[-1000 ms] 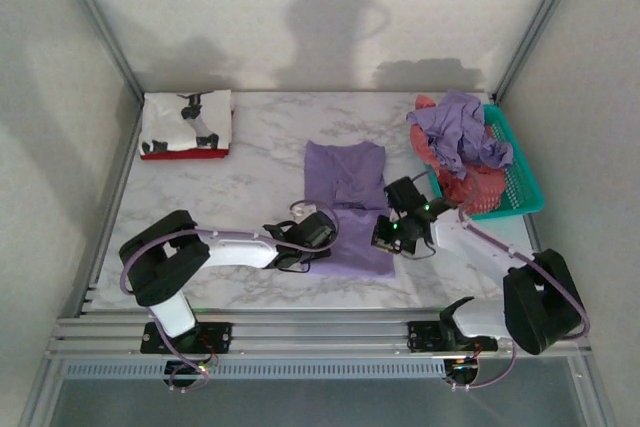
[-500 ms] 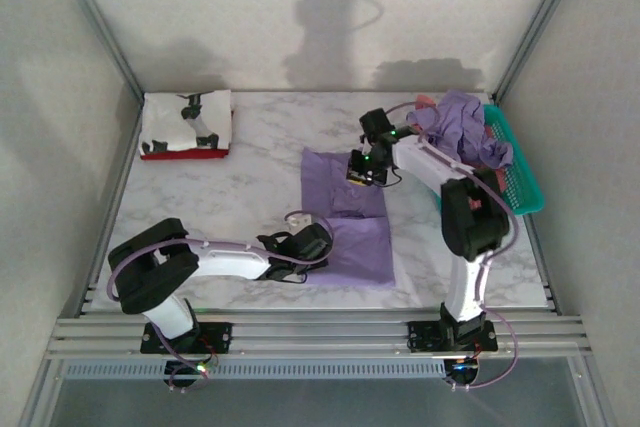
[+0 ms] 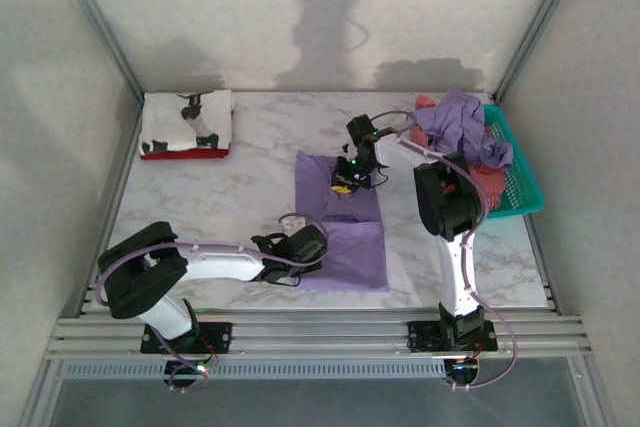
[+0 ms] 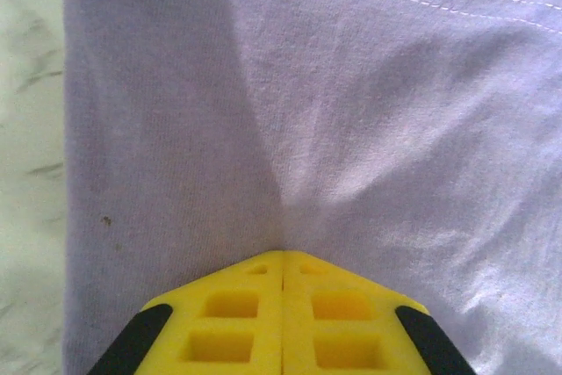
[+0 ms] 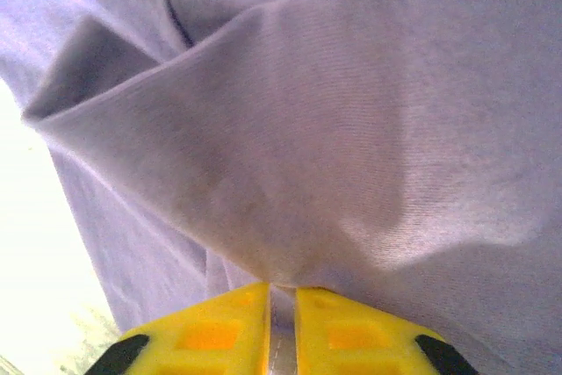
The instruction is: Fold and stack the t-shirts
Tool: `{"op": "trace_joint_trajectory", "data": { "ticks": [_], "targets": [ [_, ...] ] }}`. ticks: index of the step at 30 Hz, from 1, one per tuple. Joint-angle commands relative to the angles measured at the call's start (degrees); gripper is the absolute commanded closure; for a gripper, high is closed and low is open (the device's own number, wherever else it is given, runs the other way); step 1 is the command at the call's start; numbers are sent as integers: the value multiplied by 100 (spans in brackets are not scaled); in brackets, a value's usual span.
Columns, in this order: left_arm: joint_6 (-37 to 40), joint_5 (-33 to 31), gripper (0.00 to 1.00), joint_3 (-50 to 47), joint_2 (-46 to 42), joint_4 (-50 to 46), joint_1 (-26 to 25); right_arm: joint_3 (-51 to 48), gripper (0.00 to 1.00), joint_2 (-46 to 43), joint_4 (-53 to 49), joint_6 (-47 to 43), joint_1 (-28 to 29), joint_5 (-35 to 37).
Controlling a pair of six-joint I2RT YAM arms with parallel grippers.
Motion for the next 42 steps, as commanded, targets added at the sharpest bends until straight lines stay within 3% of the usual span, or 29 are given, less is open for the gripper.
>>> {"op": "trace_joint_trajectory", "data": {
  "ticks": [1, 3, 7, 12, 17, 22, 29, 37, 42],
  "targets": [
    [30, -354, 85, 189, -422, -1025, -19, -82, 78, -741, -174, -150, -23, -6],
    [103, -429, 79, 414, -638, -1292, -19, -299, 73, -1331, -258, -153, -45, 222],
    [141, -308, 79, 581, -968, -1627, -28, -1041, 70, -2491, -531, -126, -59, 543],
    [52, 181, 100, 221, -1291, -1465, -51, -3009, 80, -4131, -245, 382, -52, 306],
    [-33, 597, 100, -125, -1228, -1095, -193, -4880, 89, -5712, 55, 982, -46, 29],
    [-223, 752, 100, -438, -1005, -1008, -270, -5723, 91, -6958, -173, 1392, -59, 124],
    [-157, 880, 100, -870, -653, -374, -279, -6178, 91, -7362, -257, 1545, -58, 25],
    [55, 623, 100, 41, -966, -1421, -357, -6264, 92, -7166, -127, 1584, -57, -76],
    [-129, 772, 100, -4, -832, -1364, -600, -6431, 93, -7072, 45, 1628, -58, -137]
  ]
}}
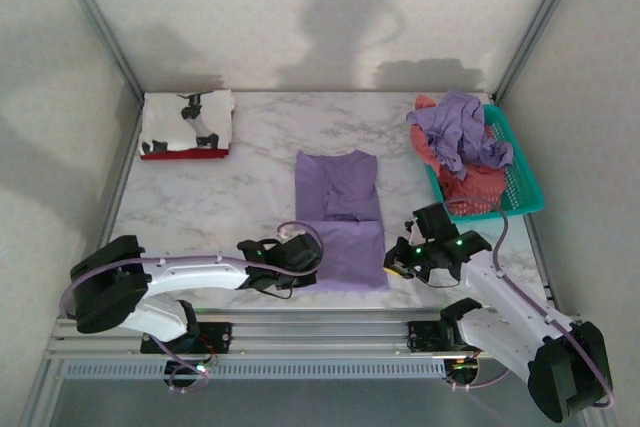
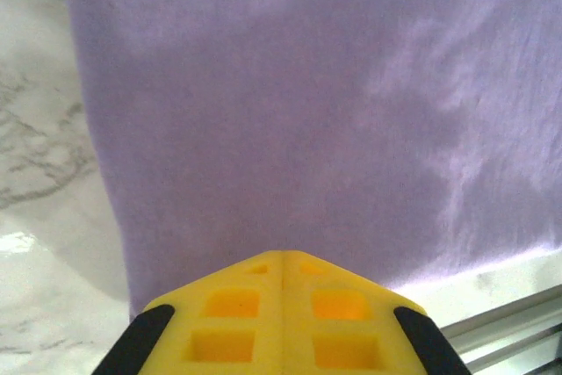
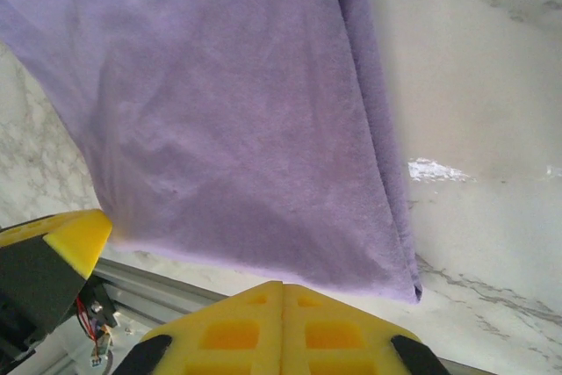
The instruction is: Fold and stack the t-shirts
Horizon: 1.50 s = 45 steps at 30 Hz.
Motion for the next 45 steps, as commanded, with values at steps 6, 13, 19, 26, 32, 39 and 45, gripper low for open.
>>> {"op": "trace_joint_trajectory", "data": {
  "ticks": [6, 13, 19, 26, 32, 39, 45],
  "targets": [
    [-147, 278, 100, -310, 758, 101, -294, -116, 93, 224, 132, 73, -18, -105],
    [404, 90, 100, 249, 827, -446, -238, 567, 93, 390, -225, -474, -69, 294],
    [1218, 5, 100, 976, -109, -1212, 829, 1597, 94, 1418, -167, -1039, -341, 405],
    [1951, 203, 100, 1133, -28, -306, 2205, 2689, 97, 3034, 165, -1429, -406, 912],
    [2199, 396, 100, 1515, 735, 62, 2412, 3090, 98, 3799, 378, -1669, -607, 1005],
    [2313, 630, 100, 1544, 1754, 353, 2535, 3209, 99, 4412, 416, -1801, -801, 952],
    [2262, 704, 100, 1194, 2125, 743, 2604, 3005, 100, 5005, 661, -1654, -949, 892]
  ]
}}
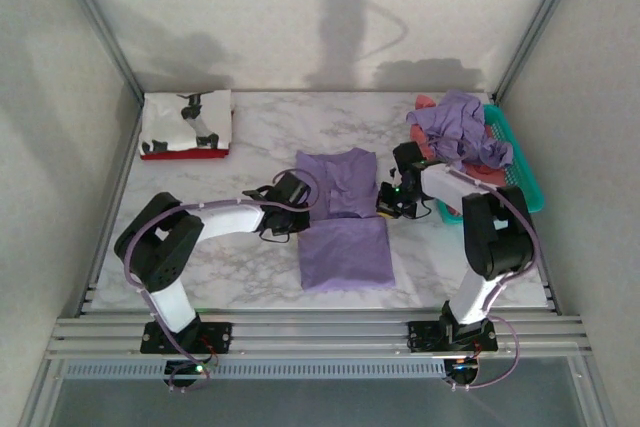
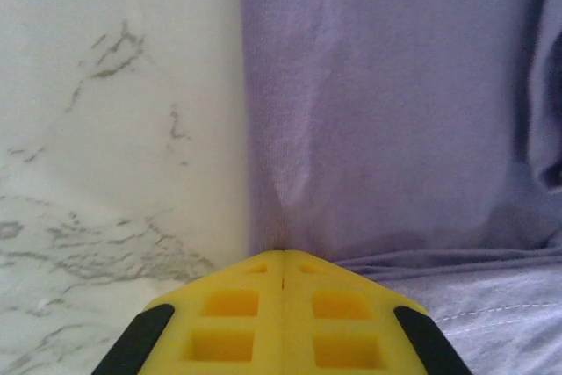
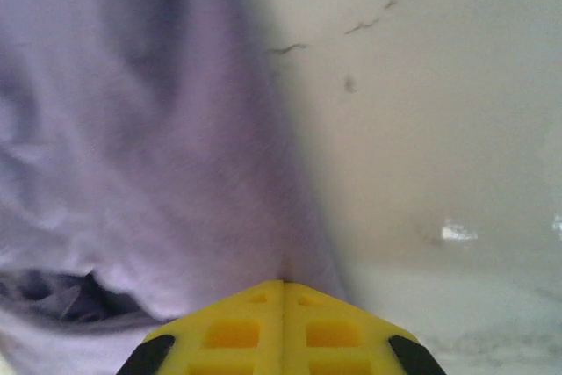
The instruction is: Fold and stack the t-shirts
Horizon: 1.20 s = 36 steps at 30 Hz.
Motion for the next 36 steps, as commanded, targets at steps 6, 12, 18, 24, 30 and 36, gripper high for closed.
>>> {"op": "trace_joint_trajectory", "data": {
  "ticks": [6, 12, 18, 24, 30, 36],
  "targets": [
    [265, -243, 100, 22, 121, -309, 67, 60, 100, 80, -390, -10, -93, 603],
    [206, -234, 100, 468, -1020, -941, -74, 224, 79, -948, -967, -192, 22, 154],
    [-125, 72, 85, 188, -2044, -1500, -260, -471, 69, -2377, -1607, -89, 65, 124],
    [-895, 473, 76, -975, -2394, -761, -901, -1661, 65, -3405, -2023, 125, 309, 147],
    [-1441, 286, 72, -1341, -2266, -704, -1672, -1947, 59, -3744, -2110, 1059, 1161, 654],
    [-1941, 162, 67, -1708, -2471, -755, -2064, -2679, 55, -3922, -1639, 1513, 1367, 458]
  ]
}}
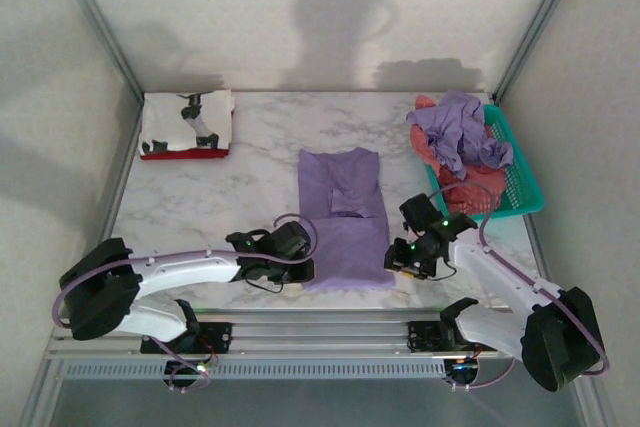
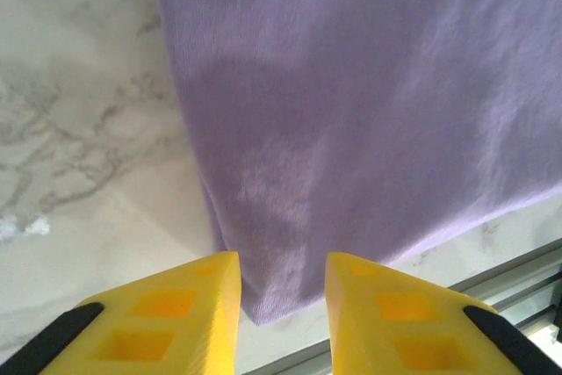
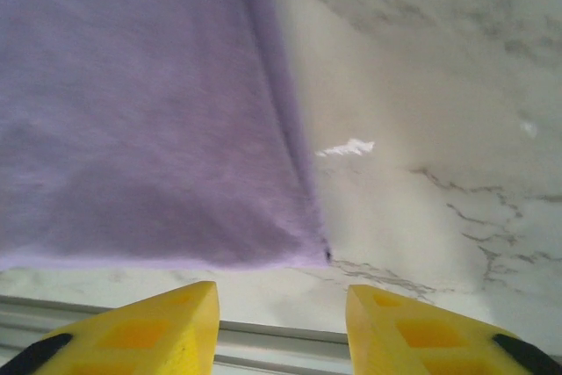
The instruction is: Fold and stack the t-shirts
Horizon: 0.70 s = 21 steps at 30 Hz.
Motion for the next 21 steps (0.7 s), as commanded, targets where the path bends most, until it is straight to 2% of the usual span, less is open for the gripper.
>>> {"op": "trace_joint_trajectory", "data": {
  "ticks": [1, 12, 17, 21],
  "targets": [
    [-534, -114, 67, -298, -278, 82, -149, -299, 55, -139, 109, 438, 142, 98],
    [-869, 103, 66, -804, -437, 1004, -216, -631, 55, 336, 752, 404, 274, -48],
    [-838, 170, 66, -807, -278, 999, -216, -625, 56, 260, 770, 341, 273, 162],
    [-820, 147, 67, -831, -181, 1002, -216, -663, 59, 408, 1007, 296, 278, -1]
  ]
}}
